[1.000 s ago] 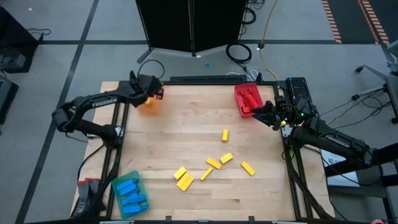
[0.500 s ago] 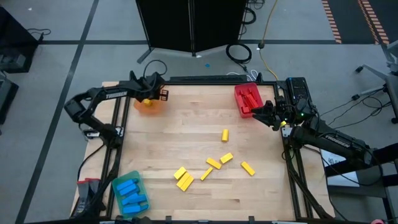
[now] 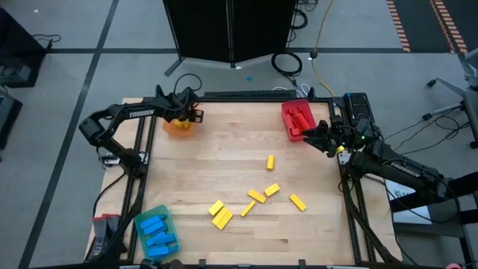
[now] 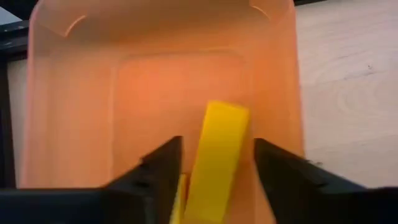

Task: Sort blocks
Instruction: Put the yellow block into the orange transparent bin

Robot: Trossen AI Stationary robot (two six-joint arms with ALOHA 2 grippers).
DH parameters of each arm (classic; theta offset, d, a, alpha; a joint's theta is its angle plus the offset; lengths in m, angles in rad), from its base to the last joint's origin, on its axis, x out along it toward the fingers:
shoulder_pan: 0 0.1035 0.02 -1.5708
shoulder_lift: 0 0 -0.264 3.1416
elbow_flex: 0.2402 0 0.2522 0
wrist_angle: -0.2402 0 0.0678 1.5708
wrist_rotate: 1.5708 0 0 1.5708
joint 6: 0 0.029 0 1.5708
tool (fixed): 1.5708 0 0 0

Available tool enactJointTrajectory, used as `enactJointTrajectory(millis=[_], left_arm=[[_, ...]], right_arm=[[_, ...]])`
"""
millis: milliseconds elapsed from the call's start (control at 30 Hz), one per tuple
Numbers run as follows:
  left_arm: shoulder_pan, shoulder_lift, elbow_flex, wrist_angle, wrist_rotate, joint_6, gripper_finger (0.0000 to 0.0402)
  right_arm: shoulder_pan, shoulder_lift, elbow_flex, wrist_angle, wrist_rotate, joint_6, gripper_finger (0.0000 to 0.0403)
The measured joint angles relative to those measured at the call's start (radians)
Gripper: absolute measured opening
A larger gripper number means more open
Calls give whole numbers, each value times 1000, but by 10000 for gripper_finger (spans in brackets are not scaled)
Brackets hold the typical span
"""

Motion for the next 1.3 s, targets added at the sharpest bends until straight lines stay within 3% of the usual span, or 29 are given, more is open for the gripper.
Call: enactJointTrajectory(millis=[100, 167, 333, 500, 667, 900, 1067, 1133, 1300], left_arm=[[0, 0, 0, 0, -9, 0, 257], [0, -1, 1, -2, -11, -1, 271], [-5, -30, 75, -83, 46, 18, 273], [-53, -101, 223, -128, 69, 83, 272], [-145, -137, 364, -14, 105, 69, 273], [-324, -83, 414, 183, 129, 461, 273], [-412, -10, 414, 288, 152, 574, 273], [-434, 29, 414, 352, 154, 525, 273], [-455, 131, 418, 493, 161, 98, 273]], right_arm=[[0, 0, 0, 0, 2, 0, 249], [0, 0, 0, 0, 4, 0, 249], [0, 0, 0, 9, 34, 13, 249], [0, 0, 0, 8, 54, 9, 249], [0, 0, 0, 8, 56, 7, 249], [0, 0, 0, 5, 111, -20, 249], [0, 0, 0, -1, 137, -23, 249], [0, 0, 0, -2, 136, -26, 249], [0, 0, 0, -2, 135, -24, 249]])
